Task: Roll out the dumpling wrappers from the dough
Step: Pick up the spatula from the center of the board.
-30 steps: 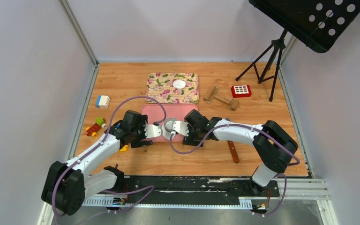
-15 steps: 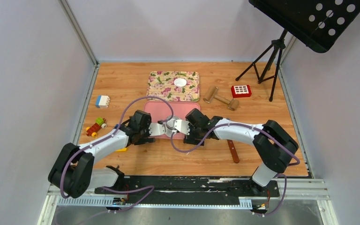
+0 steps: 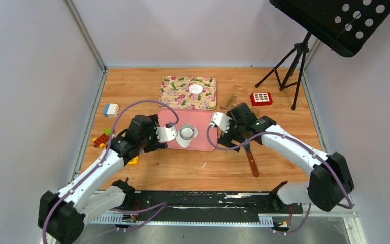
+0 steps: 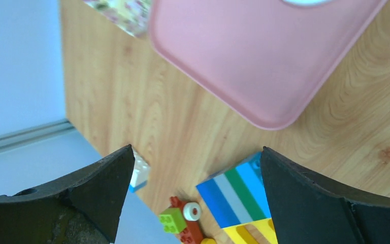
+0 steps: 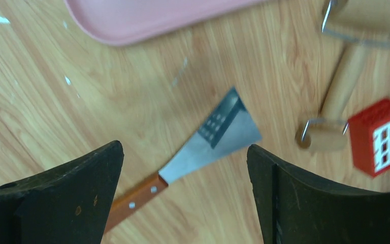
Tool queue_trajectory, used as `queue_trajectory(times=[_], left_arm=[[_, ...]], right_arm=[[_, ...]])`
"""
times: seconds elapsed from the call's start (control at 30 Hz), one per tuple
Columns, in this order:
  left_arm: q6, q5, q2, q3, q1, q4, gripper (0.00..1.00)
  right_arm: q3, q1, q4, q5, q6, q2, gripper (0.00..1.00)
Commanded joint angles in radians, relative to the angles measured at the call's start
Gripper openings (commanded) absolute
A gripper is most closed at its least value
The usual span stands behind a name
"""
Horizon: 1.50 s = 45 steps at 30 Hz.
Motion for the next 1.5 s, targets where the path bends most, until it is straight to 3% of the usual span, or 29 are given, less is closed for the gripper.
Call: queue_trajectory(times=[0.0, 0.27, 0.47, 0.7, 0.8, 0.83, 0.97, 1.07, 1.27, 1.47], left_arm=[[-0.052, 0.104, -0.089, 0.109, -0.006, -0.130, 1.00], [-0.096, 0.112, -0.029, 0.273, -0.042, -0.174, 1.00], [-0.099, 0.076, -0.009, 0.313, -0.085, -0.175, 1.00], [-0.162, 0.044, 0.055, 0.359, -0.101, -0.112, 1.00], [-0.242, 0.044, 0.115, 0.412, -0.102, -0.084, 1.00], [-0.265, 0.053, 0.141, 0.432, -0.103, -0.077, 1.00], [-0.384, 0.108, 0.261, 0.555, -0.104, -0.076, 1.00], [-0.485, 0.239, 0.375, 0.667, -0.104, -0.109, 1.00], [-0.651, 0.617, 0.548, 0.887, -0.103, -0.202, 1.00], [-0.861, 0.935, 0.652, 0.969, -0.103, -0.149, 1.00]], right_arm=[[-0.060, -0.107, -0.174, -0.067, 0.014, -0.040, 0.93], [-0.174, -0.151, -0.226, 0.034, 0.039, 0.091, 0.91], [-0.198, -0.228, -0.215, 0.021, 0.030, 0.165, 0.89], [-0.168, -0.266, -0.203, -0.047, -0.005, 0.280, 0.37], [-0.160, -0.271, -0.202, -0.066, -0.012, 0.272, 0.04], [-0.160, -0.273, -0.202, -0.067, -0.015, 0.260, 0.00], [-0.165, -0.279, -0.192, -0.052, -0.035, 0.166, 0.00], [-0.150, -0.280, -0.191, -0.033, -0.044, 0.057, 0.00], [-0.062, -0.280, -0.182, -0.050, -0.065, -0.213, 0.00], [-0.053, -0.275, -0.061, -0.054, -0.086, -0.358, 0.00]])
